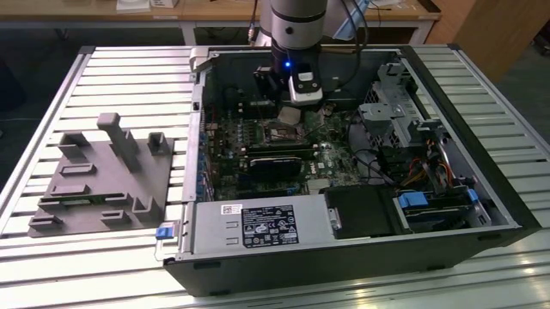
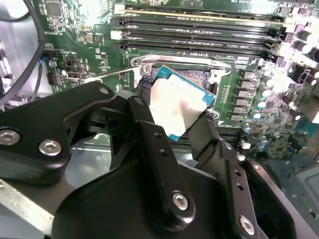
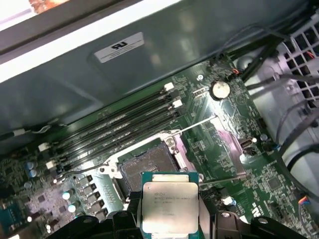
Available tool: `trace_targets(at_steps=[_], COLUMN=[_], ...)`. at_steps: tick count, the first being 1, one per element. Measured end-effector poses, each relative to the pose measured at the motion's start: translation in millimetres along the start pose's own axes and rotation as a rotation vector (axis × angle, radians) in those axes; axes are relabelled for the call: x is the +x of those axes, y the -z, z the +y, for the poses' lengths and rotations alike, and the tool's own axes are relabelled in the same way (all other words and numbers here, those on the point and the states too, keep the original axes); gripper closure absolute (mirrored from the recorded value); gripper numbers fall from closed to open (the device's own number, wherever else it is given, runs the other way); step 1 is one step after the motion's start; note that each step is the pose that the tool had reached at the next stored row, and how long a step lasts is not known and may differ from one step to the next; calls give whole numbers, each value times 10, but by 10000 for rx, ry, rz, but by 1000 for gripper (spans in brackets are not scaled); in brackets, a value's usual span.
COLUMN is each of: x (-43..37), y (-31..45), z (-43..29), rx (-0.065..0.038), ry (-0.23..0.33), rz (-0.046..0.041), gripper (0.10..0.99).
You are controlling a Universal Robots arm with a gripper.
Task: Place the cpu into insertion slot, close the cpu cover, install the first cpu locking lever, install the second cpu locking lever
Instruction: 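Place the cpu into insertion slot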
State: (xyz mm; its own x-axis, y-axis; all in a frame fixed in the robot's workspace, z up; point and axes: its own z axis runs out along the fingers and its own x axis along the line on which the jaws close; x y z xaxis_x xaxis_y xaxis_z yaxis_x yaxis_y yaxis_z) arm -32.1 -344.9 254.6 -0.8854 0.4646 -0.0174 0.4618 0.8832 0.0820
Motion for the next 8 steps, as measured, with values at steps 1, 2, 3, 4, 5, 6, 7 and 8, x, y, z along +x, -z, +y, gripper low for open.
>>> trace_targets(at_steps=[1,2,3,4,5,6,7,8], x=[0,0,0,0,0,0,0,0], y=[0,-1,-1,-2,-3,-4,-5,-7], z=[0,0,0,0,0,0,0,0], rx=[2,4,6,8,10,13,16,19], ry=[-104,-212,-322,-454,-590,-732,-885,-1038], rz=[-8,-17,-26,-37,-48,-60,-72,-85], gripper=[545,545,545,545,545,545,545,545])
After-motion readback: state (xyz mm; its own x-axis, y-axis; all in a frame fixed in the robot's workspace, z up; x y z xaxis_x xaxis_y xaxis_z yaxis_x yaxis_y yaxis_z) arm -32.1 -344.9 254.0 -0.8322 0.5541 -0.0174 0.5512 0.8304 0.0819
